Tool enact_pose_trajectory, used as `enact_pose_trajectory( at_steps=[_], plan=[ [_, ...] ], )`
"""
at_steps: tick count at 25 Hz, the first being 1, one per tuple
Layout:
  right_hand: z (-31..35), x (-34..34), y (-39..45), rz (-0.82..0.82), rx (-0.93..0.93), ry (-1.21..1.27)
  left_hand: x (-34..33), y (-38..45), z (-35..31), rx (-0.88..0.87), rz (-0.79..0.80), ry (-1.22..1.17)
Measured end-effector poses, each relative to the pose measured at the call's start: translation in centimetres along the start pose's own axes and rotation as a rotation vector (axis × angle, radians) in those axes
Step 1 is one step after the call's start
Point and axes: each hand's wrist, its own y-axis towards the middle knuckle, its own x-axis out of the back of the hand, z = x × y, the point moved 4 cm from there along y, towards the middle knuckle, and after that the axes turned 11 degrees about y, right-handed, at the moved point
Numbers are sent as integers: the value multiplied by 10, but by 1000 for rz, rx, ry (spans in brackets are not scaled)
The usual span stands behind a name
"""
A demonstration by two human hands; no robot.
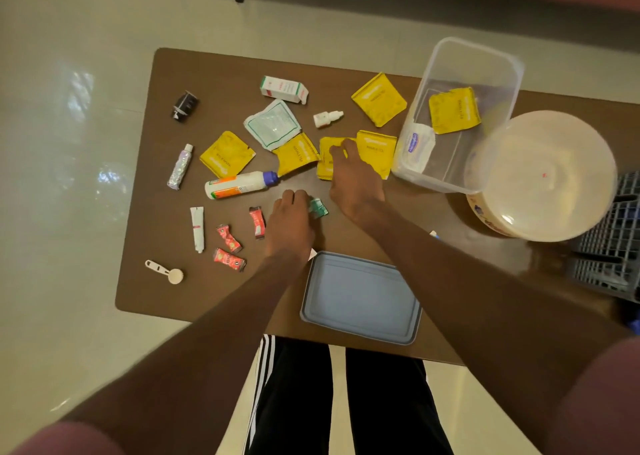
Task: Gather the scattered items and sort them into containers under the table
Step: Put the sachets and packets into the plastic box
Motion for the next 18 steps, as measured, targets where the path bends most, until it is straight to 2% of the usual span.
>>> enact_pose_trajectory(
  at_steps=[5, 7, 9, 11, 16, 18],
  plan=[
    [1, -15, -9, -20, -46, -98, -6, -4, 16, -30, -51, 22],
    [-2, -18, -15, -59, -29, -70, -7, -5, 19, 7, -56, -77],
    [-9, -17, -20, -90, -46, 75, -4, -8, 20, 134, -81, -352],
    [-18, -9, -29, -165, -112, 334, 5, -14, 16, 221, -150, -571],
    [-36, 51, -68, -490, -184, 827, 43, -10, -32, 216, -290, -926],
    [-51, 81, -77, -645, -188, 892, 58, -1, -65, 197, -327, -1005]
  ],
)
